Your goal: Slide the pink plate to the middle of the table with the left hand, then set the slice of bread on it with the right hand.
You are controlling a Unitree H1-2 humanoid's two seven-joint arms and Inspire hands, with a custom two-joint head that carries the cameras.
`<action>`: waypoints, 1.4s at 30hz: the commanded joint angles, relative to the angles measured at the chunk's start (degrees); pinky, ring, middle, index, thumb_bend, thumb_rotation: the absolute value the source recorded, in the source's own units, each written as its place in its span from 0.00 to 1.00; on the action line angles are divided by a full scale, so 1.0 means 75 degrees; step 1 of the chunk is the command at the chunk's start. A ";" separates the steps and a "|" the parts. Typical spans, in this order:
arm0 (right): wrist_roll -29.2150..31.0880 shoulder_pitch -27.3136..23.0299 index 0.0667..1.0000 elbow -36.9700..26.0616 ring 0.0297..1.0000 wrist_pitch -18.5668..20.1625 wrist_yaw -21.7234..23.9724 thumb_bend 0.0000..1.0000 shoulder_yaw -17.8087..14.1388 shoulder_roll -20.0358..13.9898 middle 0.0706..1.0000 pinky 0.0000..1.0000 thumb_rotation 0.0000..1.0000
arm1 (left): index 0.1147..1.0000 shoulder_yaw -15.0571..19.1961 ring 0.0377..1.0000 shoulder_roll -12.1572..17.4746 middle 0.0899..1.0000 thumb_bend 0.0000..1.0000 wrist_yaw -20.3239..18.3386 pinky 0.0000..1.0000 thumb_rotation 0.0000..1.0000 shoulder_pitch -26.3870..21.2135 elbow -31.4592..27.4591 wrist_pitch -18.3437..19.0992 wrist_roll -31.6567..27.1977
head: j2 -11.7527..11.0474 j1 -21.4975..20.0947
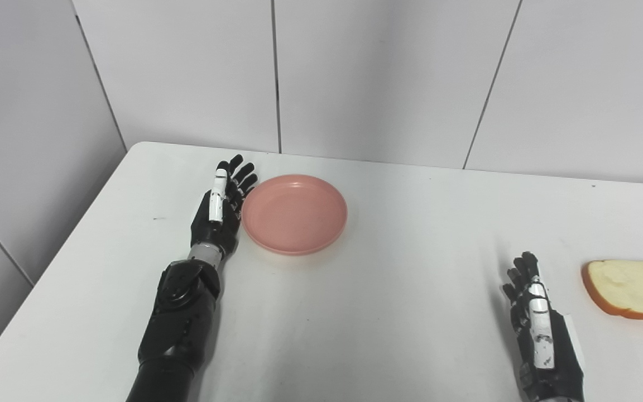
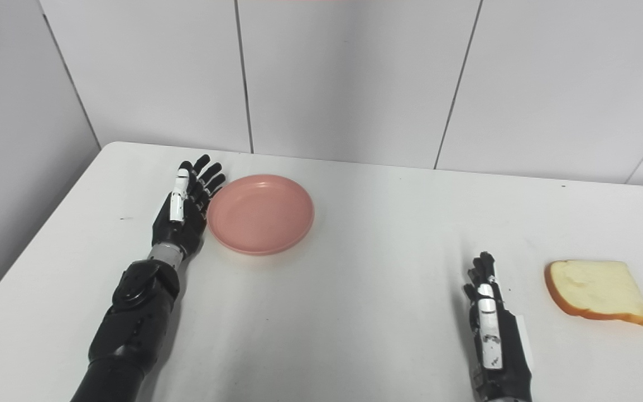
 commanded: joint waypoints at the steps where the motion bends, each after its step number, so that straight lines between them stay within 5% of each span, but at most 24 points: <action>1: 0.0009 0.0267 1.00 0.0378 1.00 -0.0226 -0.0016 0.38 0.0162 0.0308 1.00 1.00 1.00 | 0.91 -0.0101 0.92 -0.0136 0.91 0.42 -0.0126 0.94 1.00 0.0010 0.0079 0.0562 -0.0097 | 0.0013 -0.0104; 25: -0.0431 0.0272 1.00 0.0401 1.00 -0.0256 -0.0203 0.40 0.0384 0.0633 1.00 1.00 1.00 | 0.94 -0.0841 0.95 -0.0983 0.94 0.41 -0.0691 0.97 1.00 0.0364 -0.0874 0.1444 -0.0172 | 0.0226 -0.0995; 32: -0.0541 0.0233 1.00 0.0515 1.00 -0.0375 -0.0211 0.42 0.0387 0.0629 1.00 1.00 1.00 | 0.93 -0.0992 0.94 -0.1318 0.94 0.42 -0.0774 0.95 1.00 0.0463 -0.0626 0.1117 -0.0074 | 0.0266 -0.1092; 42: -0.0470 0.0253 1.00 0.0434 1.00 -0.0361 -0.0230 0.41 0.0413 0.0701 1.00 1.00 1.00 | 0.93 -0.1059 0.94 -0.1521 0.93 0.43 -0.0913 0.97 1.00 0.0710 -0.1038 0.1345 -0.0193 | 0.0352 -0.1174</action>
